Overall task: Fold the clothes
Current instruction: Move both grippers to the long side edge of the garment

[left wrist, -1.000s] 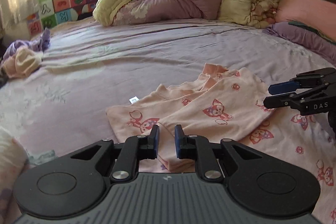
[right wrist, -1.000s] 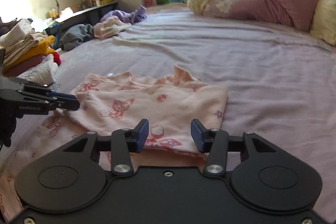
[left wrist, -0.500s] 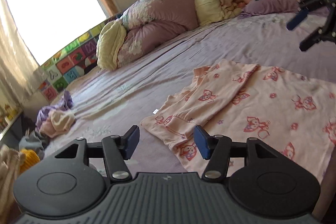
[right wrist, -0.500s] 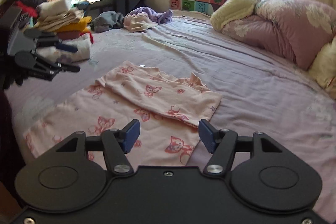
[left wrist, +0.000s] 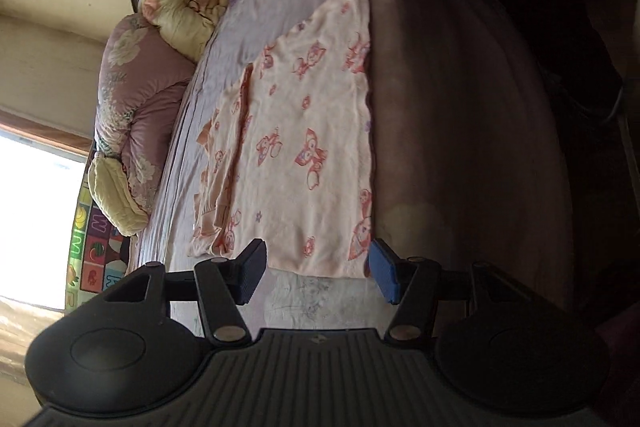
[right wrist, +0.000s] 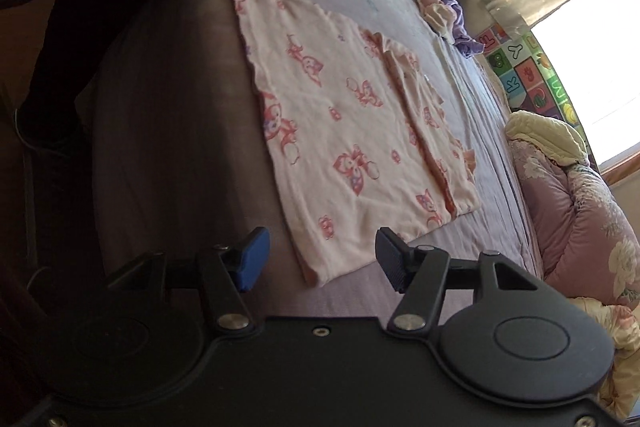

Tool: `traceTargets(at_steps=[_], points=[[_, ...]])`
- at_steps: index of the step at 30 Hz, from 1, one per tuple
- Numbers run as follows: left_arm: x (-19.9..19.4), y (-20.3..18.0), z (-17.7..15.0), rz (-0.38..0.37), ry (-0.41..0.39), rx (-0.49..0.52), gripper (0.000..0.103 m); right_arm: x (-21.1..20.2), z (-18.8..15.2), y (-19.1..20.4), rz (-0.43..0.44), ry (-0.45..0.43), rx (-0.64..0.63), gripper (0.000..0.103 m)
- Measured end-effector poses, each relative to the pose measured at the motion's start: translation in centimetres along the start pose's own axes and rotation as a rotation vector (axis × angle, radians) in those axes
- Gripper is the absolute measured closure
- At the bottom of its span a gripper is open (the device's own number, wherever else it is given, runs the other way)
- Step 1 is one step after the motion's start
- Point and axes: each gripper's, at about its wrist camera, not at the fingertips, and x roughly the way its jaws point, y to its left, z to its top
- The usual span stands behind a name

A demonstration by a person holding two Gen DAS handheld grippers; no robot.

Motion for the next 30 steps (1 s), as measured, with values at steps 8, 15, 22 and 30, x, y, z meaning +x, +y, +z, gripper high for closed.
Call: traceTargets(at_steps=[8, 15, 22, 30], points=[[2.1, -2.2, -0.1, 0.018, 0.082, 0.13, 0.064, 1.1, -0.4, 0.3, -0.025, 0.053, -0.007, 0.043], [2.2, -3.2, -0.2, 0.007, 0.101, 0.188, 0.072, 1.3, -1.1, 0.9, -0.073, 0.03, 0.03, 0.043], [2.9, -4.0, -0.2, 0.048, 0.095, 0.23, 0.071, 1.2, -1.5, 1.3, -0.122, 0.041, 0.03, 0.07], [3.2, -4.8, -0.1, 0.142, 0.065, 0.264, 0.071, 1.4, -1.4, 2.4, -0.15, 0.045, -0.04, 0.07]])
